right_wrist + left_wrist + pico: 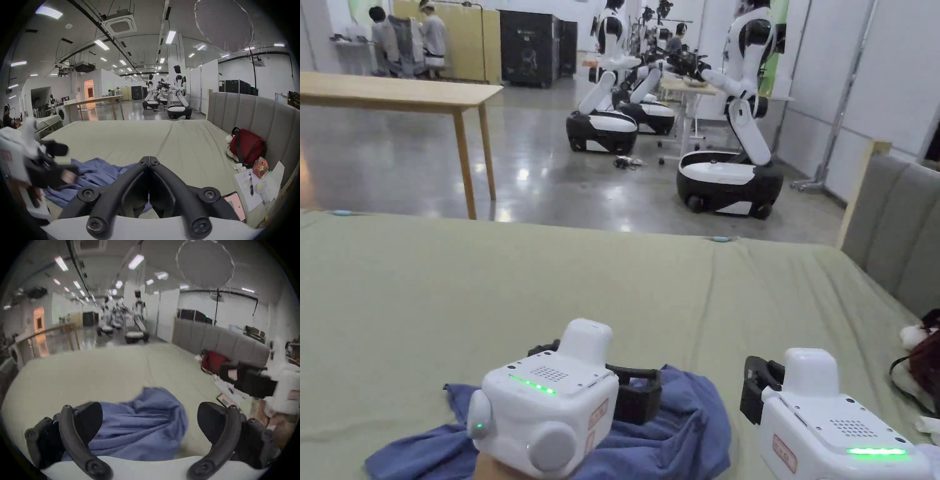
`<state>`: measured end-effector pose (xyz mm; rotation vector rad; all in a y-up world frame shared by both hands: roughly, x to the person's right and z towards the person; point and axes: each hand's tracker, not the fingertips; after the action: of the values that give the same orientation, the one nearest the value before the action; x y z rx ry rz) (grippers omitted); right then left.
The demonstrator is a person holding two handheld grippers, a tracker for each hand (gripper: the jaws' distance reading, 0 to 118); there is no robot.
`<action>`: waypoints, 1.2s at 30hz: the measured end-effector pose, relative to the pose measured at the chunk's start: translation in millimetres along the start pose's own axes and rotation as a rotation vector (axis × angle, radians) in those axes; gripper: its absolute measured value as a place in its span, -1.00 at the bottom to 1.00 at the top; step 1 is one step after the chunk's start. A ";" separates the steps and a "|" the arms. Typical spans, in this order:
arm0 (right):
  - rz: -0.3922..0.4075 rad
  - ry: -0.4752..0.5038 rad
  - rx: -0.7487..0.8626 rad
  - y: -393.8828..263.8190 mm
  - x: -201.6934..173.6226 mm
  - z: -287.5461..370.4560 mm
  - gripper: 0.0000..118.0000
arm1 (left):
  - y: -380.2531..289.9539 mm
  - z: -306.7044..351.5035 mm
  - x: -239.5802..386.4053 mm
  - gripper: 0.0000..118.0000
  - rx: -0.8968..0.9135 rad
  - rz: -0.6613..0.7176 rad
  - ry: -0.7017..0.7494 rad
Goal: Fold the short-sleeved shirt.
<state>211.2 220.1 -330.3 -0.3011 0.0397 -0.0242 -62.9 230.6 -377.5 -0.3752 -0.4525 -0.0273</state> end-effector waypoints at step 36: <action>-0.024 0.015 -0.070 -6.5 -32.9 -43.3 -0.95 | -138.1 -31.4 -231.3 -0.63 -0.624 0.042 0.364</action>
<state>176.3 202.1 -368.6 -0.3715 0.0521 -0.0491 -272.8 77.6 -455.4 -0.9743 -0.0636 -0.1961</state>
